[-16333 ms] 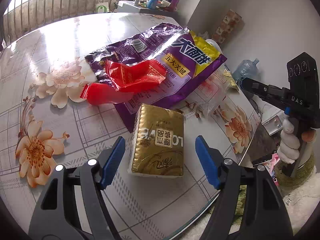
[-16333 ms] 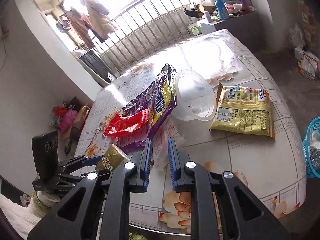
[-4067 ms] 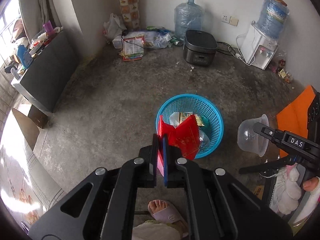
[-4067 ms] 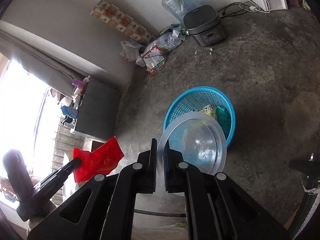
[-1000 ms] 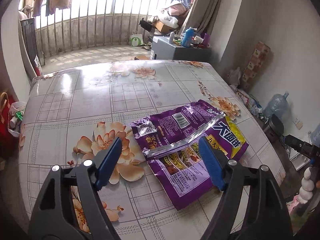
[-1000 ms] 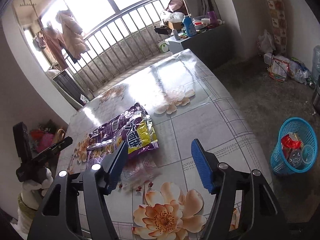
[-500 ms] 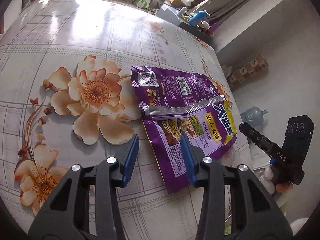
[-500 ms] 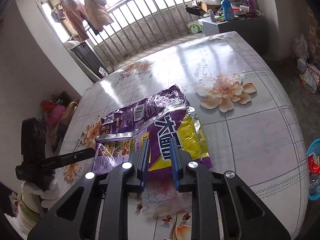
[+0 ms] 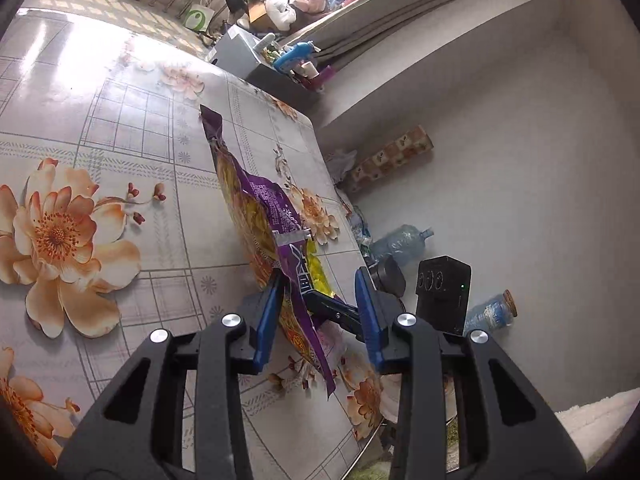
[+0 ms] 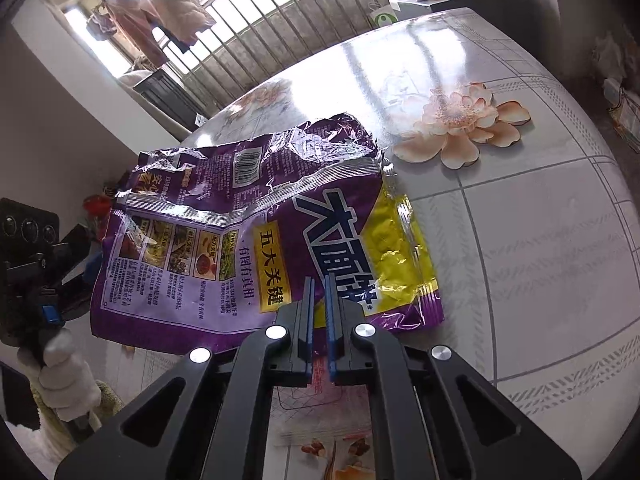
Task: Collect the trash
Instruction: 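Grasp the purple snack bag edge with the right tool and lift it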
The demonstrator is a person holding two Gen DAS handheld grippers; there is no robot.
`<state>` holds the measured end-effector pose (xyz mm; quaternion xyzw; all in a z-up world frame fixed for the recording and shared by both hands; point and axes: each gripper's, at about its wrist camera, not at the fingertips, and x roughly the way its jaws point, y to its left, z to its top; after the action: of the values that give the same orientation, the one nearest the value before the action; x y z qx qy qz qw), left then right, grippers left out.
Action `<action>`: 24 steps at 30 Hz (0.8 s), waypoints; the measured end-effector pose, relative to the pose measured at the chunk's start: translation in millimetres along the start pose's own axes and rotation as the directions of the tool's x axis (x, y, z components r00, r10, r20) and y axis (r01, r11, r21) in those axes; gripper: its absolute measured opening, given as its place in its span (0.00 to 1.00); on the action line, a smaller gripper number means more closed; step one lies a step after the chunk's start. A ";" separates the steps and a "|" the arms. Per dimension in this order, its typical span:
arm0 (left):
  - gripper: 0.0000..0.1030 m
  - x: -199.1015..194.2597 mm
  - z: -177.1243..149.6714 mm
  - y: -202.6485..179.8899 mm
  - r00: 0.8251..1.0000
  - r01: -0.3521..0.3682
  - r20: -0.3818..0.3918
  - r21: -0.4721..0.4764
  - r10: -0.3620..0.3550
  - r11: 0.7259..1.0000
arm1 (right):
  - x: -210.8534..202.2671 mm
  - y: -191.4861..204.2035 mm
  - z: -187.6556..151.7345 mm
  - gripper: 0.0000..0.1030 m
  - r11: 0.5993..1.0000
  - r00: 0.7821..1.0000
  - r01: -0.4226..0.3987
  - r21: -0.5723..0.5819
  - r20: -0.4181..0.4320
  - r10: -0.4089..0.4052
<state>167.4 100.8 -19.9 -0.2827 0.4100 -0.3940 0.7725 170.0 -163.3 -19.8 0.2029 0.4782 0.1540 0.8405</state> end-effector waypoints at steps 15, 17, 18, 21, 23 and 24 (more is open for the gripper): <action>0.32 113.4 0.2 34.9 0.981 0.143 -0.093 -0.266 -0.173 0.953 | -10.9 -25.2 -5.3 0.05 0.999 0.999 -0.042 0.031 0.035 0.041; 0.24 117.1 -4.1 45.4 0.980 0.135 -0.097 -0.324 -0.175 0.936 | -22.5 -32.4 -5.4 0.05 0.999 0.998 -0.028 0.044 0.059 0.026; 0.20 116.8 -5.1 47.5 0.980 0.132 -0.097 -0.334 -0.174 0.933 | -29.9 -35.6 -5.2 0.05 0.998 0.997 -0.026 0.050 0.078 0.022; 0.17 115.7 -7.0 47.6 0.981 0.117 -0.106 -0.334 -0.160 0.935 | -57.5 -38.9 -4.1 0.05 0.998 0.986 -0.052 0.041 0.159 0.045; 0.16 115.4 -7.1 45.4 0.983 0.102 -0.114 -0.315 -0.145 0.944 | -67.3 -32.0 -1.7 0.05 0.997 0.979 -0.082 -0.001 0.189 0.080; 0.16 116.9 -6.1 42.8 0.984 0.094 -0.118 -0.305 -0.136 0.948 | -68.4 -27.7 -0.5 0.05 0.996 0.977 -0.092 -0.022 0.193 0.094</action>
<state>219.7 24.5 -103.5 -0.3919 0.4998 -0.3905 0.6664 137.4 -218.3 17.1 0.2336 0.3831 0.1756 0.8762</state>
